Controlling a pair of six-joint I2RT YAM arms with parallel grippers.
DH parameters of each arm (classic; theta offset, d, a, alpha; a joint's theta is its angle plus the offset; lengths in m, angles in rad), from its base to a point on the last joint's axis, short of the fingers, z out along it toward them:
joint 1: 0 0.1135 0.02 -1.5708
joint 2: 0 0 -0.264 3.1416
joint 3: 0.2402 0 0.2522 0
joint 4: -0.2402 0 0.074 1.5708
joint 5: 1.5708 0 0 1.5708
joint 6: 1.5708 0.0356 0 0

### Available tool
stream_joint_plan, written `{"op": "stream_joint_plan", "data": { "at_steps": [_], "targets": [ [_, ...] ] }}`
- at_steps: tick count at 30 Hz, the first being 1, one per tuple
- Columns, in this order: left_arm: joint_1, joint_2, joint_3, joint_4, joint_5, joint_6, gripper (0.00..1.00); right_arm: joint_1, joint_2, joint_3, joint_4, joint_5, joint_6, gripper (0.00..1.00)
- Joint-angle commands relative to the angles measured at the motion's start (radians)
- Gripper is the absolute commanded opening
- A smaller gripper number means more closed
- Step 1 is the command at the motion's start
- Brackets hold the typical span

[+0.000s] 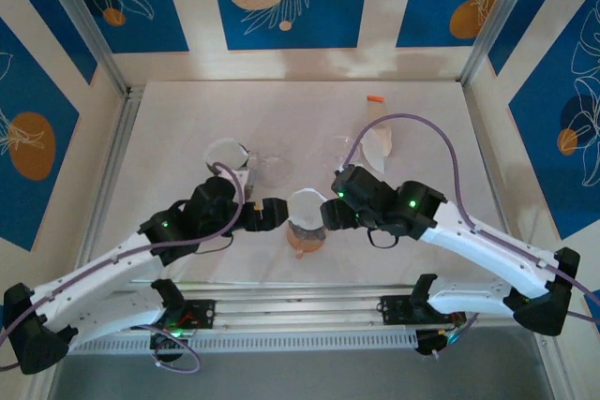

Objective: Place the coffee filter in the dripper

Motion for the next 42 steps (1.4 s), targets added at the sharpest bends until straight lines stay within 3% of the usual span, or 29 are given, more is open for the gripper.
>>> {"op": "stream_joint_plan", "data": {
  "at_steps": [1, 6, 22, 31, 37, 42],
  "targets": [
    [0.007, -0.050, 0.001, -0.035, -0.039, -0.017, 1.00, 0.017, -0.077, -0.036, 0.023, 0.028, 0.036, 0.75],
    [0.007, -0.085, -0.031, -0.081, -0.062, -0.020, 1.00, 0.022, -0.188, -0.124, 0.027, 0.042, 0.079, 0.75],
    [0.004, -0.133, -0.249, 0.034, -0.055, -0.109, 0.98, 0.021, -0.426, -0.399, 0.066, 0.058, 0.172, 0.75],
    [-0.084, -0.027, -0.314, 0.134, -0.088, -0.128, 0.95, 0.023, -0.467, -0.522, 0.101, -0.006, 0.206, 0.75],
    [-0.115, 0.019, -0.344, 0.176, -0.095, -0.123, 0.90, 0.024, -0.491, -0.588, 0.126, -0.031, 0.235, 0.75],
    [-0.140, 0.079, -0.371, 0.217, -0.079, -0.126, 0.79, 0.027, -0.492, -0.659, 0.202, -0.116, 0.218, 0.65]
  ]
}}
